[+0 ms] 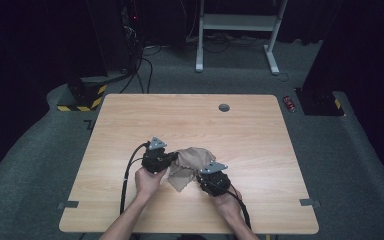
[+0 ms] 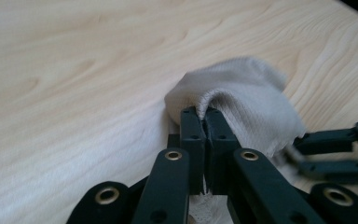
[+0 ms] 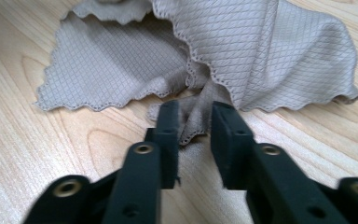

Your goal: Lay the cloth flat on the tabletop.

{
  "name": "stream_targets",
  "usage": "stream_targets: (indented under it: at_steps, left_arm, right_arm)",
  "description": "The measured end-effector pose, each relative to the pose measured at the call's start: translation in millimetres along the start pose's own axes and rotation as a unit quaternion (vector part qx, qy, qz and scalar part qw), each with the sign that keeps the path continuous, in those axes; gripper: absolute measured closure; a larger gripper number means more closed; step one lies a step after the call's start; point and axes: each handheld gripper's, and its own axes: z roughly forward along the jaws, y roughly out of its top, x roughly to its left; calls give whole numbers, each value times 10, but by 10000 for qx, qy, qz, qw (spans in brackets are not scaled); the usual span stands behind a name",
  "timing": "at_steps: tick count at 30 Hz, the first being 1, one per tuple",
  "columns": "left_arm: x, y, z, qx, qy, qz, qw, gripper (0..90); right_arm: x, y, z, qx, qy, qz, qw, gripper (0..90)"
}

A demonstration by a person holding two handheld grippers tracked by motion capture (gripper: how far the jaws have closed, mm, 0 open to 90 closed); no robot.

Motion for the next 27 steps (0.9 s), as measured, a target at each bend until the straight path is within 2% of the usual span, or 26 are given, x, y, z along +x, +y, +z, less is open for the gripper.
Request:
stream_targets:
  at_steps: [3, 7, 10, 15, 17, 19, 22, 25, 27]
  left_arm:
    - [4, -36, -16, 42, 67, 40, 10000, 792]
    - [-104, -15, -132, -204, 46, 315, 9993, 618]
    - [-196, 22, -178, -233, -79, 540, 9982, 553]
    - [-341, 97, -146, -226, -413, 704, 9964, 495]
    - [-369, 116, -106, -224, -468, 699, 9962, 480]
    - [-402, 140, -41, -156, -535, 745, 9957, 465]
    - [-480, 177, 77, 39, -662, 935, 9934, 448]
    - [-539, 207, 161, 175, -676, 1099, 9915, 444]
    - [-546, 215, 207, 240, -677, 1093, 9914, 463]
  right_arm:
    - [11, 24, 14, 42, -21, -136, 9999, 881]
    - [-7, 26, -18, 3, 22, -116, 9999, 893]
    - [-42, 45, -100, -131, 48, -87, 9999, 893]
    - [-128, 155, -257, -379, 76, -25, 9992, 894]
    - [-163, 212, -307, -446, 64, -13, 9990, 893]
    - [-200, 259, -331, -512, 70, 1, 9987, 893]
    - [-257, 342, -349, -588, 124, 82, 9982, 893]
    - [-285, 417, -323, -605, 157, 102, 9980, 893]
    - [-289, 452, -293, -599, 201, 118, 9979, 893]
